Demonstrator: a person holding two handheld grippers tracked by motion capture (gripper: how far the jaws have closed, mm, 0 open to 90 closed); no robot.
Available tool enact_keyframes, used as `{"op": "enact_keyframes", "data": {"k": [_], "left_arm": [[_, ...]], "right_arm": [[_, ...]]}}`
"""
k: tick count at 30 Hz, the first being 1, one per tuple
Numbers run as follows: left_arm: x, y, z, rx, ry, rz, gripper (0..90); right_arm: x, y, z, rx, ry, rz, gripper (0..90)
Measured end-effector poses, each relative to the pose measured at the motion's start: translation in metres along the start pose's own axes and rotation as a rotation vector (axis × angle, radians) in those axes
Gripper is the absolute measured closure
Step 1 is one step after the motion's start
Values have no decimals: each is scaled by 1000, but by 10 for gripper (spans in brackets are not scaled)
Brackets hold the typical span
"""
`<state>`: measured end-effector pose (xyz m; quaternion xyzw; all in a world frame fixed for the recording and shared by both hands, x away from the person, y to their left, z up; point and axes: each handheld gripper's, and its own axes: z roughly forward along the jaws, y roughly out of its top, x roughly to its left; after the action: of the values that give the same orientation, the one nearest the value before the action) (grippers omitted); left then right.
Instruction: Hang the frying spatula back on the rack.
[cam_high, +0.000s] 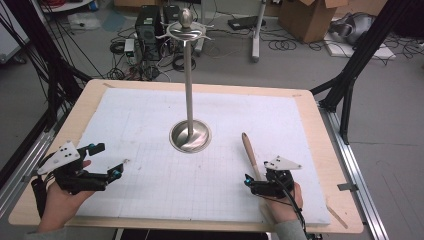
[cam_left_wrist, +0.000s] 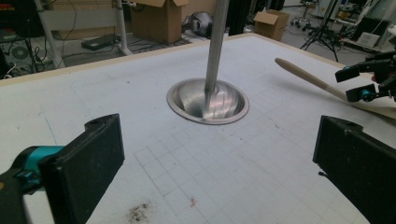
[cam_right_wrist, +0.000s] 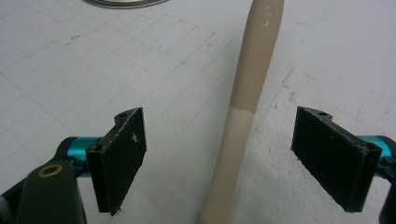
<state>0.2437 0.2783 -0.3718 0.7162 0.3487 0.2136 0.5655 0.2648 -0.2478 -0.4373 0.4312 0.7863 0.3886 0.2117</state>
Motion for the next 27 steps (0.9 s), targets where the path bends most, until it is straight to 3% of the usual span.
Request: {"op": "enact_keyframes", "data": {"k": [13, 27], "left_arm": [[-1, -1, 2, 7, -2, 2, 24], [-1, -2, 3, 8, 0, -1, 24]], "right_arm": [[-4, -2, 3, 9, -8, 19, 175], [-2, -5, 6, 29, 7, 10, 308]]}}
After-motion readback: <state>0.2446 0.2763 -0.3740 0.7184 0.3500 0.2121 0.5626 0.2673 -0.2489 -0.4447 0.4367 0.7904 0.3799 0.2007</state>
